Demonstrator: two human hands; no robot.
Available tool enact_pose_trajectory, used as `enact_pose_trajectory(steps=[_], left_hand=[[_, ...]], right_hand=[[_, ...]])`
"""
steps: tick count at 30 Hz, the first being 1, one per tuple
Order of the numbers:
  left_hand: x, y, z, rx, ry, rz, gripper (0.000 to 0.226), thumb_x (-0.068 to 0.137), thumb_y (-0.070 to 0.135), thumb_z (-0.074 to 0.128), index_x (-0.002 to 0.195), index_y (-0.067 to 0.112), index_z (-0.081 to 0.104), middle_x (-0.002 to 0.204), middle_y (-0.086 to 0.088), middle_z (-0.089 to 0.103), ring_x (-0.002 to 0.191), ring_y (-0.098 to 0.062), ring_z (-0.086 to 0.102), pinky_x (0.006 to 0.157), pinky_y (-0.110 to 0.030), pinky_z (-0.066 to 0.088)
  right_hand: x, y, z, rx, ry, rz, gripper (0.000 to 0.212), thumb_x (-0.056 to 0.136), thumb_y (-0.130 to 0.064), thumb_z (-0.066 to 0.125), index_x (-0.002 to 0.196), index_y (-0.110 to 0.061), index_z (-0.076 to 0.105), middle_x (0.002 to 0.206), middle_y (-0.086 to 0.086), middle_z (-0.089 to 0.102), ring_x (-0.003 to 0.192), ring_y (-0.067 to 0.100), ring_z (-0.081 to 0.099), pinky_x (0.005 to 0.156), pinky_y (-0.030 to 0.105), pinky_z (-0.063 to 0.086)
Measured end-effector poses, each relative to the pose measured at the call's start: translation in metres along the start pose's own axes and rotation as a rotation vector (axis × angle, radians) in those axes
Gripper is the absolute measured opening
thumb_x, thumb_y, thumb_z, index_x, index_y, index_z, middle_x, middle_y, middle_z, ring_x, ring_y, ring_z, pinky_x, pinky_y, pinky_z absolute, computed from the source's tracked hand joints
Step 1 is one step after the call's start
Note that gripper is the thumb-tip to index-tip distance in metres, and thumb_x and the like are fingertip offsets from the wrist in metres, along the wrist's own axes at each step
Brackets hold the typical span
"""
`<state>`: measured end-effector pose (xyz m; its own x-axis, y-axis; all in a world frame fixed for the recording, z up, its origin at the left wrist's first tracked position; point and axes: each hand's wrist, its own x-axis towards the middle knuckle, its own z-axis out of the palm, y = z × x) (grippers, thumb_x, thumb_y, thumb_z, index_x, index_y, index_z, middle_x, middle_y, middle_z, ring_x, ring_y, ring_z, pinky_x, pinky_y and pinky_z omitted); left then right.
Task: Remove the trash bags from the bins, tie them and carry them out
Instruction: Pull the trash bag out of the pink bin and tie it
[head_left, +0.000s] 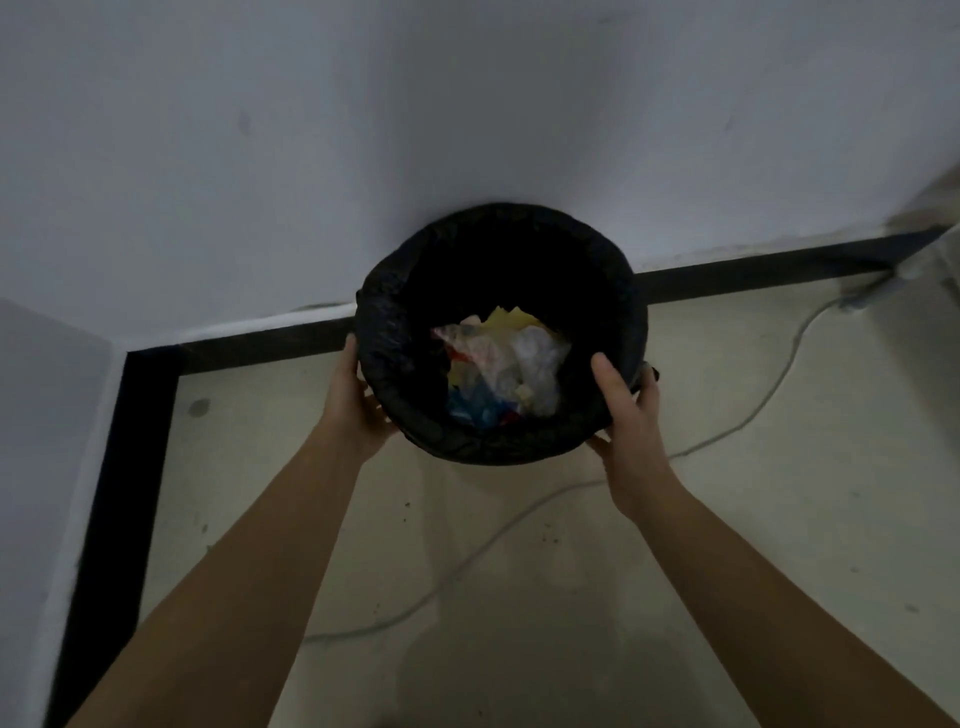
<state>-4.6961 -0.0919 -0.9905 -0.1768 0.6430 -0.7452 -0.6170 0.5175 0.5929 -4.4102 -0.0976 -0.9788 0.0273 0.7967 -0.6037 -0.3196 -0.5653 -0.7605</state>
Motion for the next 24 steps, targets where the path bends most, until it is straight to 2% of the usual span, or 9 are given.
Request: enact_pose_trajectory(steps=[3,6,8,11,14,17,20,22,24], left_hand=[[0.004,0.002,0.011,-0.088,-0.131,0.123,0.056,0.102,0.052,0.039,0.114,0.01,0.075,0.131,-0.015,0.065,0.115,-0.032,0.066,0.096,-0.048,0.05],[0.009,0.014,0.019,-0.118,-0.088,0.155,0.048,0.103,0.043,0.042,0.119,0.006,0.068,0.127,-0.019,0.067,0.1,-0.032,0.072,0.087,-0.046,0.052],[0.008,0.027,0.028,-0.073,-0.092,0.165,0.065,0.098,0.062,0.038,0.118,0.008,0.067,0.119,-0.02,0.07,0.1,-0.033,0.072,0.087,-0.047,0.05],[-0.001,0.049,0.04,0.126,-0.148,0.15,0.082,0.086,0.08,0.039,0.119,0.011,0.068,0.116,-0.017,0.072,0.108,-0.032,0.069,0.09,-0.045,0.051],[-0.003,0.065,0.039,0.305,-0.068,0.238,0.051,0.089,0.049,0.066,0.12,0.009,0.069,0.12,-0.013,0.072,0.106,-0.029,0.071,0.082,-0.04,0.058],[-0.008,0.065,0.037,0.305,0.192,0.572,0.024,0.08,0.022,0.081,0.091,0.003,0.072,0.097,-0.016,0.075,0.089,-0.03,0.074,0.069,-0.038,0.059],[-0.026,0.063,0.054,0.659,0.351,0.929,0.035,0.079,0.032,0.081,0.063,0.008,0.061,0.068,-0.006,0.061,0.065,-0.019,0.059,0.063,-0.033,0.049],[-0.039,0.064,0.064,1.004,0.446,1.057,0.037,0.08,0.04,0.078,0.069,0.008,0.064,0.068,-0.004,0.06,0.066,-0.019,0.056,0.063,-0.031,0.044],[-0.05,0.069,0.069,1.275,0.503,1.071,0.023,0.083,0.037,0.077,0.087,0.014,0.074,0.079,-0.006,0.066,0.076,-0.022,0.061,0.068,-0.028,0.041]], right_hand=[[0.013,0.001,-0.002,-0.04,0.095,-0.148,0.103,0.06,-0.052,0.088,0.143,-0.018,0.038,0.131,-0.001,0.061,0.116,0.016,0.063,0.1,0.044,0.053],[0.027,-0.011,-0.008,-0.083,0.192,-0.225,0.09,0.055,-0.047,0.094,0.118,-0.012,0.041,0.109,0.001,0.065,0.103,0.018,0.069,0.089,0.04,0.059],[0.037,-0.026,-0.01,0.123,0.068,-0.084,0.096,0.053,-0.048,0.096,0.125,-0.002,0.053,0.115,0.006,0.07,0.103,0.023,0.072,0.089,0.041,0.059],[0.044,-0.049,-0.016,0.133,-0.176,0.056,0.072,0.067,-0.052,0.087,0.124,-0.011,0.068,0.118,0.011,0.073,0.107,0.028,0.071,0.096,0.043,0.055],[0.043,-0.07,-0.013,0.034,-0.153,-0.027,0.048,0.079,-0.049,0.078,0.107,-0.01,0.074,0.089,0.002,0.077,0.079,0.016,0.073,0.076,0.033,0.059],[0.035,-0.093,-0.003,0.034,0.07,-0.25,0.014,0.089,-0.027,0.071,0.084,-0.015,0.066,0.056,-0.005,0.051,0.045,0.007,0.045,0.055,0.025,0.043],[0.027,-0.103,0.011,-0.129,0.086,-0.461,0.015,0.096,-0.019,0.057,0.11,-0.02,0.064,0.058,-0.004,0.052,0.049,0.008,0.049,0.053,0.02,0.044],[0.019,-0.099,0.016,-0.257,0.06,-0.568,0.035,0.098,-0.023,0.055,0.132,-0.026,0.051,0.07,-0.002,0.06,0.06,0.009,0.058,0.061,0.019,0.05],[0.023,-0.098,0.013,-0.296,0.118,-0.596,0.06,0.092,-0.033,0.061,0.147,-0.027,0.036,0.101,0.006,0.067,0.085,0.015,0.066,0.078,0.027,0.056]])
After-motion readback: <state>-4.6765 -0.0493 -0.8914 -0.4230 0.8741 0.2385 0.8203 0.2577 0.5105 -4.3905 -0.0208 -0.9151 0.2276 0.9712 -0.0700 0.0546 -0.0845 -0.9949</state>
